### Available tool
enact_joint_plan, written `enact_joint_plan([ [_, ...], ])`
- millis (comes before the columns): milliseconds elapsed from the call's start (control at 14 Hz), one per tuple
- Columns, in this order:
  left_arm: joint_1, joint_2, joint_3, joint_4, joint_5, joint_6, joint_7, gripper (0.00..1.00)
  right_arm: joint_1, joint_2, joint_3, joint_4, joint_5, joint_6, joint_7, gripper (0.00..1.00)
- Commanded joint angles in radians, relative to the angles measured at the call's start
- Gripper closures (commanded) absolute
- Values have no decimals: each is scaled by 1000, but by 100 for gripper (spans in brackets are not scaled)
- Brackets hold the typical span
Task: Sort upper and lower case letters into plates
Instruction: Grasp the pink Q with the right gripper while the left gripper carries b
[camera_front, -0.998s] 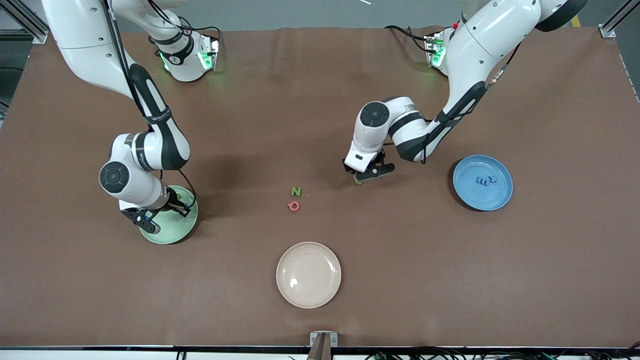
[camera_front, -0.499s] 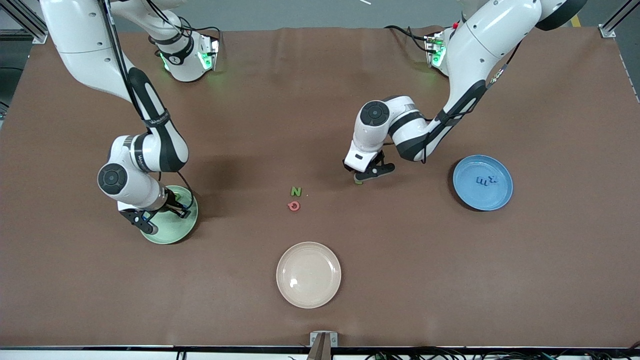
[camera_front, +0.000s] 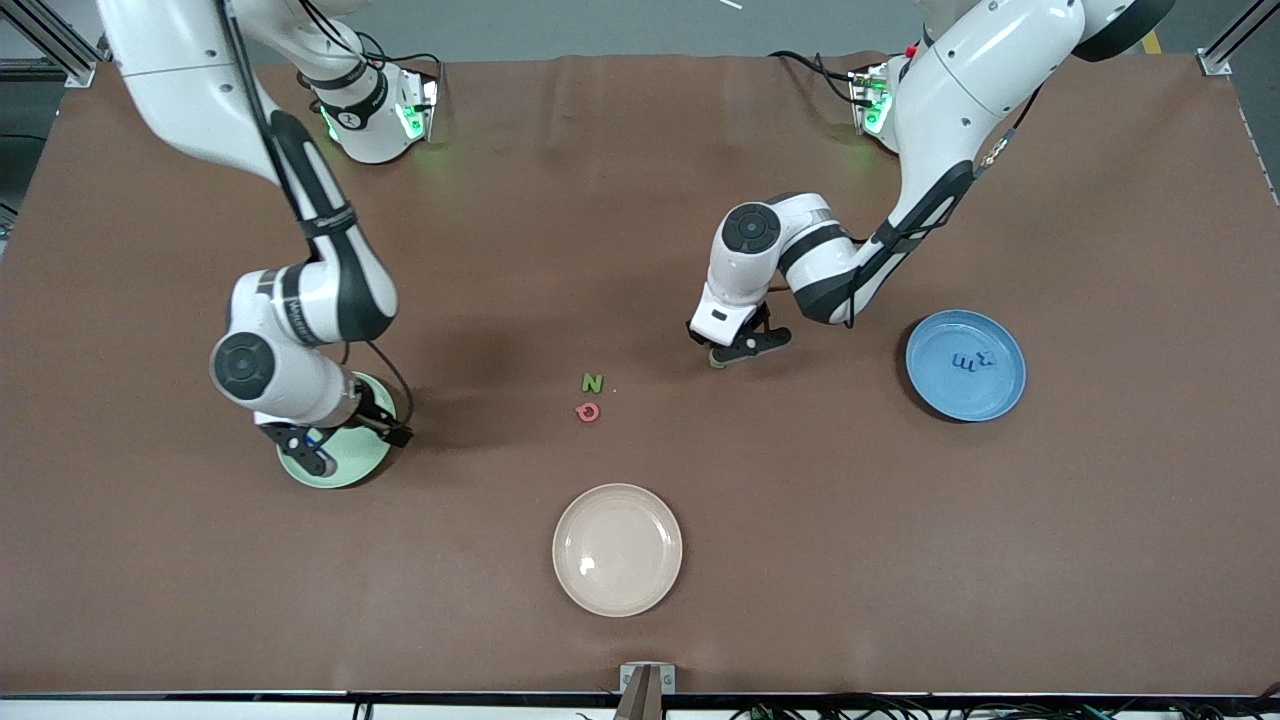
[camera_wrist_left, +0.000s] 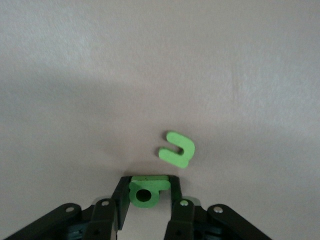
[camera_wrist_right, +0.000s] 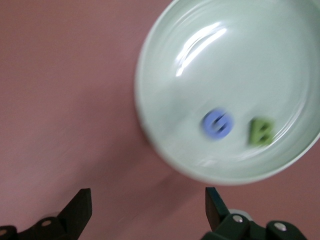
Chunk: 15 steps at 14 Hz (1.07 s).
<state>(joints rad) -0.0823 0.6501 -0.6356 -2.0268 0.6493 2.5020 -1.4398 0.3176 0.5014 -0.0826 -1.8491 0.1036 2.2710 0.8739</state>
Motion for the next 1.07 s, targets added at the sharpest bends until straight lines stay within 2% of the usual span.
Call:
enact_joint_plan([
  [0,25,-76,-7,-12,15,-55,13,85,112,26,-6,39,25,18,134,0],
  [71,50,-93,-21,-13,9,-75,36,85,147,52,-6,68,43,24,178,0],
  [214,154,-119,-108,-15,-29,-138,111,85,224,123,-8,149,42,22,310,0],
  [356,324,-124,-250,-16,-42,-231,203,85,270,175,-8,212,42,24,408,0],
  [499,535,-119,-414,-27,-42,-320,303,85,294,224,-8,263,38,25,525,0],
  [713,805,-119,-582,-78,-42,-414,479,85,320,296,-11,339,34,25,649,1],
  [998,1097,-118,-699,-180,-22,-425,685,85,347,365,-14,422,13,25,787,7],
])
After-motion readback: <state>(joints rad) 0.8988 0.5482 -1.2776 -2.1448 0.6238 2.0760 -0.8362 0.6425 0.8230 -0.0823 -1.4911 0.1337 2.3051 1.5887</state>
